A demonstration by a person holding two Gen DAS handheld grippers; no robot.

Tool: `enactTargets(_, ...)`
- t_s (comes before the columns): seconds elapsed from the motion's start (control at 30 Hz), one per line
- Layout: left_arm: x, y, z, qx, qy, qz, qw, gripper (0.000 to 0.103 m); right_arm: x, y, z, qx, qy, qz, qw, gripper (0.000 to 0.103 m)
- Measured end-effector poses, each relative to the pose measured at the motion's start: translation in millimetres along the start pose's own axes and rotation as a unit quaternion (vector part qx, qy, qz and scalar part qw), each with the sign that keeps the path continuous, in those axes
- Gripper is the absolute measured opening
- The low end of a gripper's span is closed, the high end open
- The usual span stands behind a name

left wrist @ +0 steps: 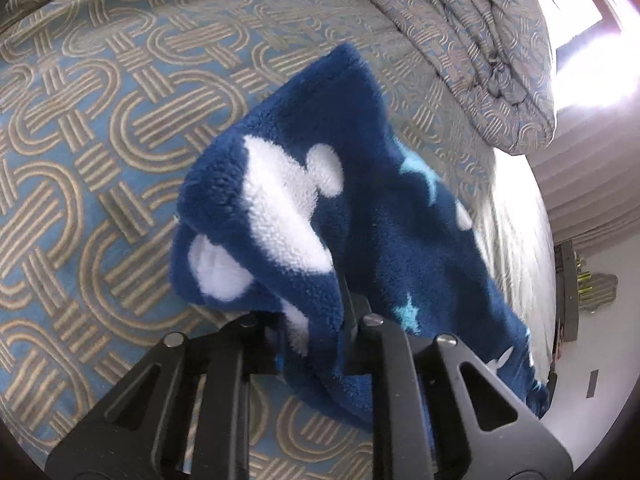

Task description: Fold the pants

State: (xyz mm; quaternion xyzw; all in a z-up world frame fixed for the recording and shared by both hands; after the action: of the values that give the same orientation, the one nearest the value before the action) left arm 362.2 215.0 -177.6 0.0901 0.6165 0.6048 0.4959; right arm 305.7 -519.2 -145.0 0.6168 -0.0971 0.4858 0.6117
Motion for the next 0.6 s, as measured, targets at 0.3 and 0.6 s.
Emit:
enactTargets(0.3,-9.5,38.3,8.9,-0.005,-0.004,-0.043,0.999,0.017,22.1,43.5,4.7,-0.004,0.018,0.033,0.999,0.019)
enactTargets(0.6,-11.5,64.0,3.8,-0.006,-0.005,-0.066,0.9978,0.017,44.8,71.1,-6.3,-0.014,0.041,0.046,0.998,0.018)
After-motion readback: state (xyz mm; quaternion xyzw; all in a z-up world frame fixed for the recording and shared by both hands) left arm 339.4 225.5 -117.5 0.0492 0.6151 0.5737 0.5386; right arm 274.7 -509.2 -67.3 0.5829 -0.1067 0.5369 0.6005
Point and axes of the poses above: each gripper's, at about its wrist camera, not at the fingertips, and y roughly against the way its jaws point, x to its left, z to its top, the point moved 7 cm from there along -y, roughly the way its jaws point, and after that the axes turned 6 degrees about x, right-handed, at the moved point
